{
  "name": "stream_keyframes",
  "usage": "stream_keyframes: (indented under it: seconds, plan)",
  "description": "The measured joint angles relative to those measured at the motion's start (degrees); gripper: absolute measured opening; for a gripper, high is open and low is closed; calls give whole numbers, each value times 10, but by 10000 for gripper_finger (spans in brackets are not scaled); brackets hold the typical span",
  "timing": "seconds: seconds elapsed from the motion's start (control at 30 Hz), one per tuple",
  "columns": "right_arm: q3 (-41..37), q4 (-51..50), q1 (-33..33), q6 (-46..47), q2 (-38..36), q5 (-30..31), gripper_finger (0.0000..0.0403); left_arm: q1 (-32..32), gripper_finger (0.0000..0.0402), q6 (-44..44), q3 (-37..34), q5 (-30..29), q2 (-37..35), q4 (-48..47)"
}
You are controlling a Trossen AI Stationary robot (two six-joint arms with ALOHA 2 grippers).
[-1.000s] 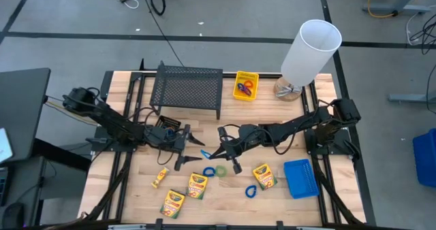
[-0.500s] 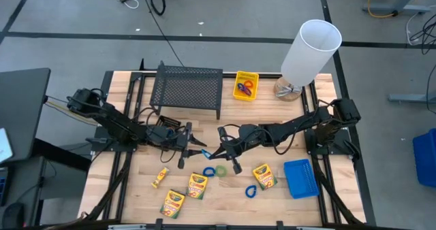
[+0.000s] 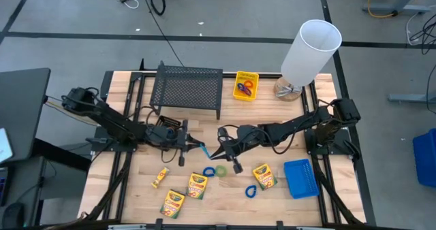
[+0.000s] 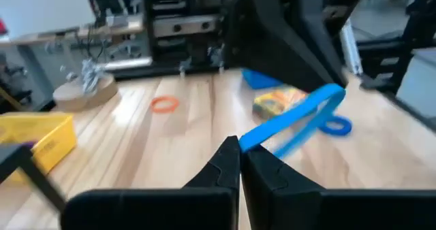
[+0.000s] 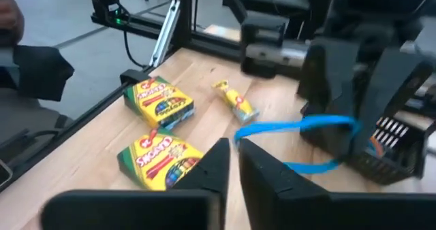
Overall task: Pick & Place Office Desk Supplies
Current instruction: Put the blue rubber band into the black bin
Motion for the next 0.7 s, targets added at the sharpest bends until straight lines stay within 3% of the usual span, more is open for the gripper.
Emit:
stream_keyframes:
  seconds: [0.4,0.7]
  plan:
    - [0,-123,-12,36,0,4,196,-45,3,-83,0,-112,-158,-273]
    - [0,-268,-26,64,0,92,200,-47,3,-234,6,-148,-222,-503]
